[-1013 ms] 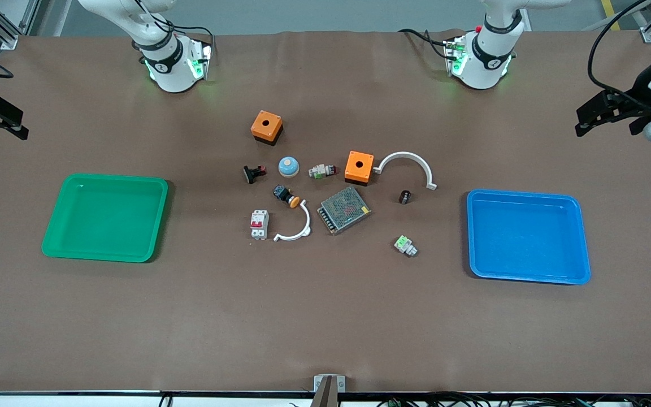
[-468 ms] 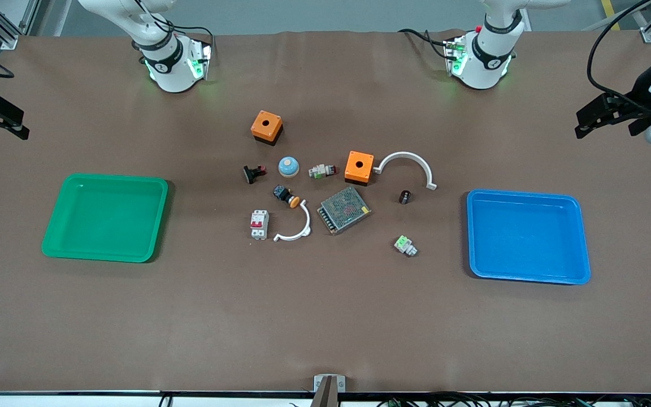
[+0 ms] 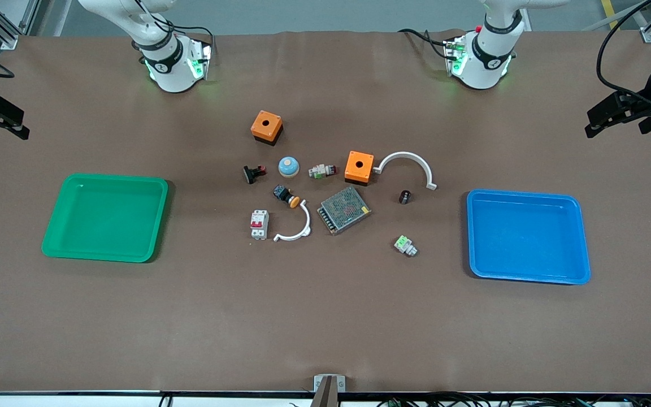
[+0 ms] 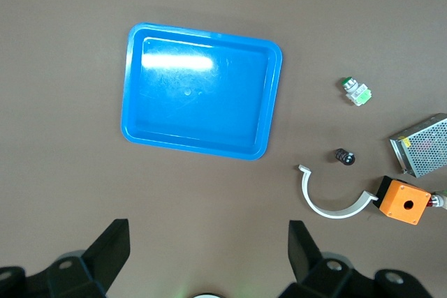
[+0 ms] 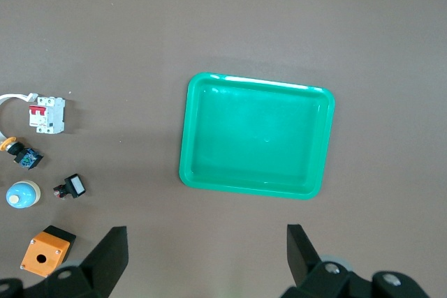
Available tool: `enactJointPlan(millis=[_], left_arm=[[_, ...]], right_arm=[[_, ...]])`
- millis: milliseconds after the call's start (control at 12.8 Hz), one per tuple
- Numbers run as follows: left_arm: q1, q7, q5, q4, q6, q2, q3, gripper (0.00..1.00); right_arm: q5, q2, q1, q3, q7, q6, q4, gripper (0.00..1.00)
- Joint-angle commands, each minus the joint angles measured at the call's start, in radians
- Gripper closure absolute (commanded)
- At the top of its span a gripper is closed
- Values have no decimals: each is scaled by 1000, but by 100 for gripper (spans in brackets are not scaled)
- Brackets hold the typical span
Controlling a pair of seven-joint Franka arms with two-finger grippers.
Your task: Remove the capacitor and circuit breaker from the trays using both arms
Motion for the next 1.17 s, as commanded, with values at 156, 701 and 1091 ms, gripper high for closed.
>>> enactJointPlan(millis=[156,701,1091], left_arm=[[7,24,16,19,-8,-15,1,0],[30,46,12,30,-37,-15,-9,0],[28,50,10,-16,-28,-34,-11,0]], right_arm=[[16,-1,-17,9,-9,-12,7,0],[16,-1,-14,12,-9,-12,7,0],[16,0,-11,14,-9,-12,6,0]])
